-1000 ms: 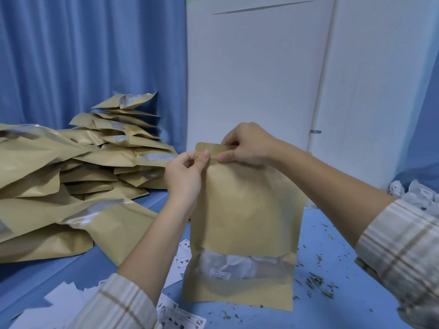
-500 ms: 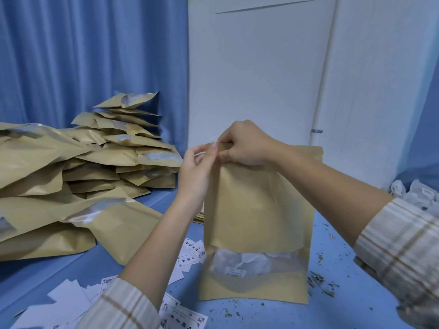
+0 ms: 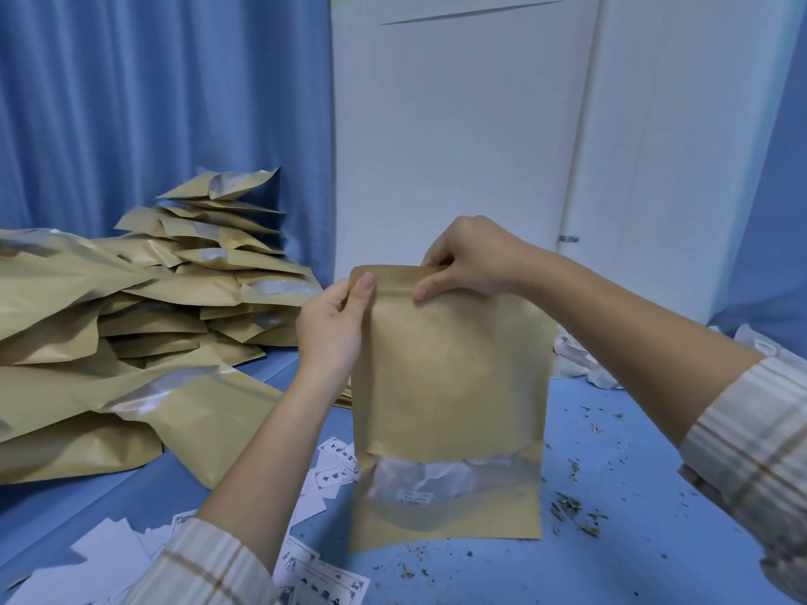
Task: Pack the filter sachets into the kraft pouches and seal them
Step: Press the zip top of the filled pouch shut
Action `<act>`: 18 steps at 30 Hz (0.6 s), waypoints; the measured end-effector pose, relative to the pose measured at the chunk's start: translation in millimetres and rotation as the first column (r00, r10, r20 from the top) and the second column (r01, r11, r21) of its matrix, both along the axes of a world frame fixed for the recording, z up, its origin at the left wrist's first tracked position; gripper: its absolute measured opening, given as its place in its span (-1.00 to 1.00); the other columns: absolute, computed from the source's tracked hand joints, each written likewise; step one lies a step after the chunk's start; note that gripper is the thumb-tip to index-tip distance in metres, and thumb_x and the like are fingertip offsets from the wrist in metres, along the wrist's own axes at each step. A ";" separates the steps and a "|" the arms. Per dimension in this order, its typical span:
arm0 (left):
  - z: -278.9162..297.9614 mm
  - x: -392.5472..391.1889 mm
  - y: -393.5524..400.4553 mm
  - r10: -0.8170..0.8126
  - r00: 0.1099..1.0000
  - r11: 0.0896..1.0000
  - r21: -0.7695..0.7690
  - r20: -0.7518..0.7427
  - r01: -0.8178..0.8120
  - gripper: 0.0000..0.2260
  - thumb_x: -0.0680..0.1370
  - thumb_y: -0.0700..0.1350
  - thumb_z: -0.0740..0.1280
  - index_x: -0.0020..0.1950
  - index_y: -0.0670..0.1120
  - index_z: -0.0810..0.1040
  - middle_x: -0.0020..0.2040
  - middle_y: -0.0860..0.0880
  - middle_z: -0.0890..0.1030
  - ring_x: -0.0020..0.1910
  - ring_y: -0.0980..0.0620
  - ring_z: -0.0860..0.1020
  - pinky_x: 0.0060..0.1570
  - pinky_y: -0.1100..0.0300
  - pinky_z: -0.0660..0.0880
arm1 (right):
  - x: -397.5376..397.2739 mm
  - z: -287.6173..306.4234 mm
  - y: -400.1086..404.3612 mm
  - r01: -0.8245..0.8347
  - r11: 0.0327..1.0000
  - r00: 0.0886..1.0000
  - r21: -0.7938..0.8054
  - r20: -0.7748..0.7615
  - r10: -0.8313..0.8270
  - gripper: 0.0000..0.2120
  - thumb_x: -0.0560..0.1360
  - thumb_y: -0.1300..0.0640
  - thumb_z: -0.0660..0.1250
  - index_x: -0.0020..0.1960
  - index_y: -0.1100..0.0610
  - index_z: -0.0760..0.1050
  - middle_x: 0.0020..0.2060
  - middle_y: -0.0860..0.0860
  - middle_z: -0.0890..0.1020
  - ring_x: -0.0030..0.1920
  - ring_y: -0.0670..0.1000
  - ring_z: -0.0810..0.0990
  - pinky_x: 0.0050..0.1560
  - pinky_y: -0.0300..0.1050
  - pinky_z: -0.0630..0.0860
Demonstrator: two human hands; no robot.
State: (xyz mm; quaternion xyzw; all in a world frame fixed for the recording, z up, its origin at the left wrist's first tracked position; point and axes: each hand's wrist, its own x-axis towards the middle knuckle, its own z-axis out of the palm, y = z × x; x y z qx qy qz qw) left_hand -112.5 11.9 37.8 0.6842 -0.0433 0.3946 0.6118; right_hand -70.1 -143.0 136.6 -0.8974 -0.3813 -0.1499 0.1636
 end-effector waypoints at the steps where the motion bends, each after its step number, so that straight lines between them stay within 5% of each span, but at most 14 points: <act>1: 0.8 -0.9 0.6 -0.011 1.000 1.000 0.001 0.003 0.011 -0.58 0.59 0.01 0.27 -0.12 -0.39 0.48 -0.26 -0.12 0.41 -0.23 0.02 0.33 -0.18 0.13 0.25 | 0.5 -0.8 -1.3 0.003 1.000 1.000 -0.001 0.015 -0.003 -0.81 0.31 -0.08 0.50 -0.21 0.03 0.65 -0.43 -0.18 0.57 -0.39 -0.24 0.49 -0.41 -0.46 0.34; 6: 4.1 -1.1 6.5 -0.026 1.000 1.000 0.006 0.002 0.026 -0.57 0.59 0.00 0.27 -0.13 -0.41 0.44 -0.26 -0.12 0.38 -0.23 -0.01 0.30 -0.18 0.11 0.23 | 2.0 -1.8 -8.9 -0.012 1.000 0.999 -0.019 0.033 0.012 -0.81 0.38 -0.05 0.46 -0.33 -0.03 0.53 -0.57 -0.21 0.47 -0.44 -0.26 0.44 -0.41 -0.45 0.31; 12: 2.2 -0.2 14.6 -0.007 1.000 1.000 -0.006 0.001 0.007 -0.66 0.59 0.00 0.26 -0.16 -0.29 0.49 -0.23 -0.12 0.41 -0.21 0.00 0.34 -0.17 0.12 0.25 | 4.4 -4.0 -16.0 0.003 0.998 0.997 -0.065 0.083 0.003 -0.81 0.42 -0.06 0.41 -0.25 0.05 0.54 -0.51 -0.16 0.43 -0.41 -0.20 0.42 -0.38 -0.43 0.31; 18: 1.5 -1.4 23.1 -0.022 0.999 1.000 0.006 0.023 0.022 -0.57 0.58 0.00 0.27 -0.14 -0.41 0.44 -0.28 -0.12 0.37 -0.26 -0.01 0.31 -0.21 0.11 0.22 | 11.6 -7.4 -26.2 0.005 0.998 0.995 -0.069 0.099 0.002 -0.68 0.45 -0.07 0.38 -0.13 0.22 0.58 -0.41 0.01 0.46 -0.34 -0.06 0.38 -0.37 -0.31 0.26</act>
